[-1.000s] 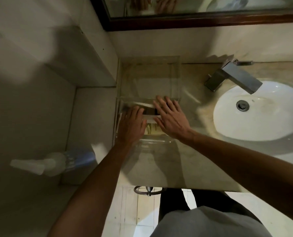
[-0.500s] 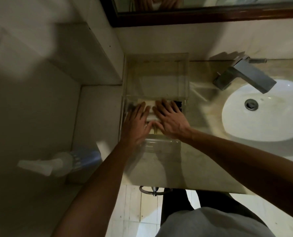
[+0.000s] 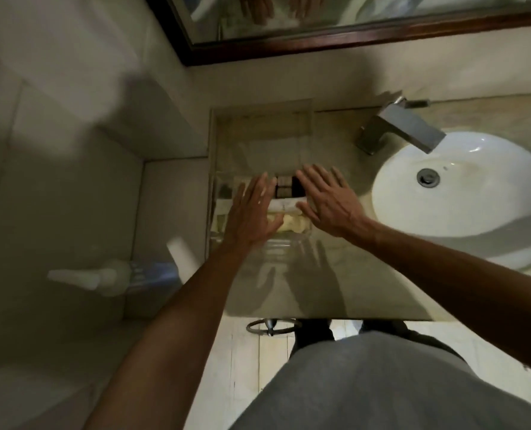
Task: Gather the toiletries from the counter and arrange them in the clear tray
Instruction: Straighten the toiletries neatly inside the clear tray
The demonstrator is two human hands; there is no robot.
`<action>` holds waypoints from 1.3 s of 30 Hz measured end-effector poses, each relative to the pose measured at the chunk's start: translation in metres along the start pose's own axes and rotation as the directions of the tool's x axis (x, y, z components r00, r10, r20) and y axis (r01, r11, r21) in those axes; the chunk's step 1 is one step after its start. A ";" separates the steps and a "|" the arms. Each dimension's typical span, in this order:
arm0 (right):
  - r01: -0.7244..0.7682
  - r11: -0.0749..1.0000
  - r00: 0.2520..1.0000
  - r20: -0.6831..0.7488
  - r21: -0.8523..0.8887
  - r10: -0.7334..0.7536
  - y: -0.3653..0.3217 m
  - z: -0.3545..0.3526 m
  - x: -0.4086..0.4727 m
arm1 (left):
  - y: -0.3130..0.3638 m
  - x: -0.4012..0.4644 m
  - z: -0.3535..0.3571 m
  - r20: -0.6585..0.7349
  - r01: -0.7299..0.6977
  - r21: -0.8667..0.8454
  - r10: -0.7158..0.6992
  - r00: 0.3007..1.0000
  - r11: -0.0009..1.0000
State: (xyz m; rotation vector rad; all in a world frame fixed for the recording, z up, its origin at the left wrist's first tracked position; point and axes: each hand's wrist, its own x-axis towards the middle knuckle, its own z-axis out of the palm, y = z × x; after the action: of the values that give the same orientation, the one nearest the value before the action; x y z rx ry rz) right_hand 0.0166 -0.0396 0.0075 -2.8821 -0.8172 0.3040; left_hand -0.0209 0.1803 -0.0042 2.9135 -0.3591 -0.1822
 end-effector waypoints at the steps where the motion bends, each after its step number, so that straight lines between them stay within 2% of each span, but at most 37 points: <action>1: -0.020 1.000 1.000 -0.015 -0.005 0.020 0.011 -0.004 -0.010 | 0.017 0.004 0.001 -0.003 -0.027 0.025 0.027 1.000 0.999; 7: -0.179 0.984 0.979 -0.097 0.026 0.180 0.098 -0.019 -0.088 | 0.157 0.046 0.013 -0.022 -0.215 -0.014 0.214 0.976 0.977; 13: -0.391 0.918 0.909 -0.127 0.067 0.396 0.217 -0.024 -0.201 | 0.324 0.091 0.044 -0.030 -0.323 -0.059 0.322 0.946 0.944; 16: -0.522 0.847 0.838 -0.126 0.099 0.531 0.275 -0.024 -0.263 | 0.399 0.107 0.063 0.011 -0.373 -0.060 0.374 0.927 0.926; 20: -0.677 0.721 0.703 -0.160 0.152 0.693 0.341 -0.015 -0.347 | 0.490 0.125 0.091 0.092 -0.437 -0.112 0.448 0.889 0.892; 23: -0.805 0.573 0.558 -0.132 0.155 0.819 0.375 -0.004 -0.408 | 0.556 0.134 0.108 0.186 -0.588 -0.099 0.595 0.782 0.803; 25: -0.848 0.518 0.518 -0.032 0.116 0.855 0.385 0.007 -0.440 | 0.590 0.141 0.119 0.245 -0.696 -0.054 0.685 0.686 0.716; 27: -0.853 0.511 0.520 0.095 0.103 0.849 0.388 0.021 -0.463 | 0.618 0.145 0.132 0.290 -0.779 -0.051 0.756 0.587 0.625; 30: -0.836 0.477 0.533 0.198 0.270 0.823 0.383 0.041 -0.475 | 0.634 0.143 0.146 0.404 -0.835 -0.005 0.765 0.501 0.550; 32: -0.806 0.485 0.557 0.157 0.338 0.816 0.385 0.045 -0.474 | 0.633 0.144 0.151 0.408 -0.837 0.022 0.759 0.507 0.547; 35: -0.726 0.601 0.660 0.094 0.335 0.745 0.397 0.052 -0.466 | 0.619 0.144 0.152 0.396 -0.814 0.025 0.742 0.541 0.581; 39: -0.615 0.729 0.778 0.078 0.303 0.624 0.401 0.051 -0.453 | 0.590 0.133 0.148 0.378 -0.753 -0.005 0.698 0.608 0.658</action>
State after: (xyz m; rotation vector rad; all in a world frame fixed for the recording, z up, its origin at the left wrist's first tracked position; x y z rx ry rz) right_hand -0.1704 -0.6150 -0.0429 -2.7365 0.2346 0.4078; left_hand -0.0485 -0.4405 -0.0360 2.5743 -1.6516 -0.5560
